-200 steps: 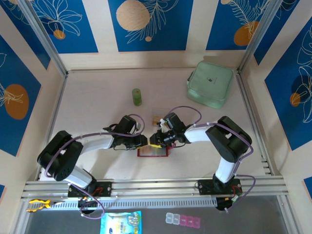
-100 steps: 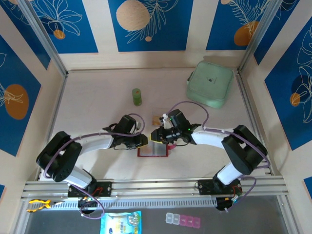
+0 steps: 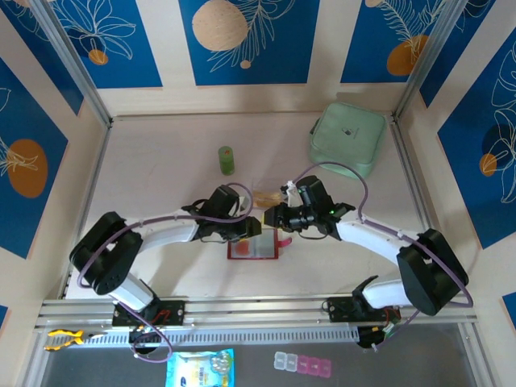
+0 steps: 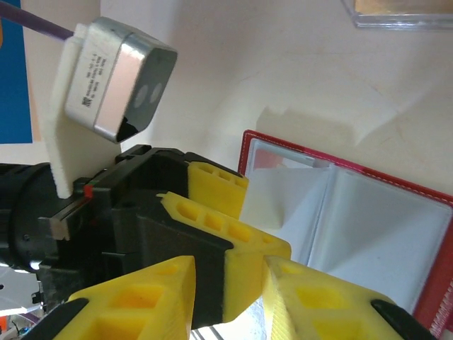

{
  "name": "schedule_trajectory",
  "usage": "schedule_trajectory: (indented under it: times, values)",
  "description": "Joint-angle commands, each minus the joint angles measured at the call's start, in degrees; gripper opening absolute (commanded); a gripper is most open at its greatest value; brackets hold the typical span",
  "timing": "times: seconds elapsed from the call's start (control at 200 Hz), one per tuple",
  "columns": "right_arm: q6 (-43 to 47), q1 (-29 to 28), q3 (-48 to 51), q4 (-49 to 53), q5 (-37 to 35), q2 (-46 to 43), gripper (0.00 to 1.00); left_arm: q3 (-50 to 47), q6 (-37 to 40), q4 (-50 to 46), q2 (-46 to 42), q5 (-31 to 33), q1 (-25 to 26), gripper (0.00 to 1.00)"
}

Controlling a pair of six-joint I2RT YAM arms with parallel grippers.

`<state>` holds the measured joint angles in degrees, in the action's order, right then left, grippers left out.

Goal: Take the credit cards out of the card holder

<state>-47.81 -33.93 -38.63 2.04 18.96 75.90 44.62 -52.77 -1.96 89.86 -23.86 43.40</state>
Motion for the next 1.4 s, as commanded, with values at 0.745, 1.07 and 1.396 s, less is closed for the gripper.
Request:
schedule_trajectory:
  times: [0.745,1.07,1.396]
  values:
    - [-1.05,2.94,5.17,5.69,-0.55,-6.11,0.31,6.42,2.19,-1.22,6.10,-0.10,1.88,0.55]
    - [-2.16,-1.84,1.71,4.03,-2.05,0.84,0.29,1.62,4.60,-3.33,-0.14,1.46,-1.79,0.52]
    - [-2.53,-5.84,-3.50,3.26,-2.26,9.43,0.26,-5.60,5.81,-5.38,-7.34,2.58,-6.20,0.42]
